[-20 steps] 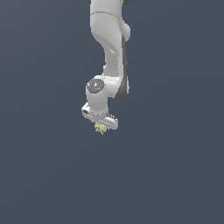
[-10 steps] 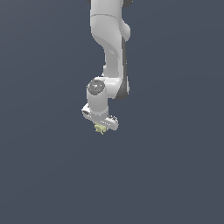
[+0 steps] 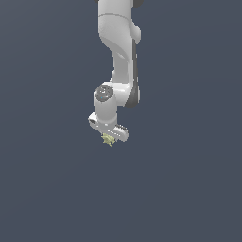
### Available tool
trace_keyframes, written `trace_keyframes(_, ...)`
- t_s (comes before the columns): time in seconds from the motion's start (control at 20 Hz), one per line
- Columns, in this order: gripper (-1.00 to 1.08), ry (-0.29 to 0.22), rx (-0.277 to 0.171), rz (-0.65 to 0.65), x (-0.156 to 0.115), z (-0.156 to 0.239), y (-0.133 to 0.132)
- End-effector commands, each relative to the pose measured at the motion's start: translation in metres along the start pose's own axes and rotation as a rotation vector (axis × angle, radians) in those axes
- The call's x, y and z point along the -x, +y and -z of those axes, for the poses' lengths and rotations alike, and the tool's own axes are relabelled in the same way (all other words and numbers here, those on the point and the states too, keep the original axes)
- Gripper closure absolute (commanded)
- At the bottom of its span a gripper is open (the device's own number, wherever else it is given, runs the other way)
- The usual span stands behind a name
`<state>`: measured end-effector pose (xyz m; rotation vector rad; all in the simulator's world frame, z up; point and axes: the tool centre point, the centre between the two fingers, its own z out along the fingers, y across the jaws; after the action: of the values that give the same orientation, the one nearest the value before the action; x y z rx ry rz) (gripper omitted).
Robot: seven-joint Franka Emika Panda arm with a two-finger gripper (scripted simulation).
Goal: Pick up the object and move it to a goal position.
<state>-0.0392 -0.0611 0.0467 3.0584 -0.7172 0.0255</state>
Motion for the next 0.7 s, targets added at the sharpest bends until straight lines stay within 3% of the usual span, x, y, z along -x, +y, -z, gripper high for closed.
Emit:
trace_keyframes(0.0, 1.08, 0.019, -0.004, -0.010, -0.006, 0.007, -0.005)
trace_keyframes(0.3, 1.08, 0.102, -0.021, -0.057, -0.030, 0.036, -0.023)
trace_keyframes(0.65, 1.08, 0.245, -0.049, -0.138, -0.069, 0.092, -0.050)
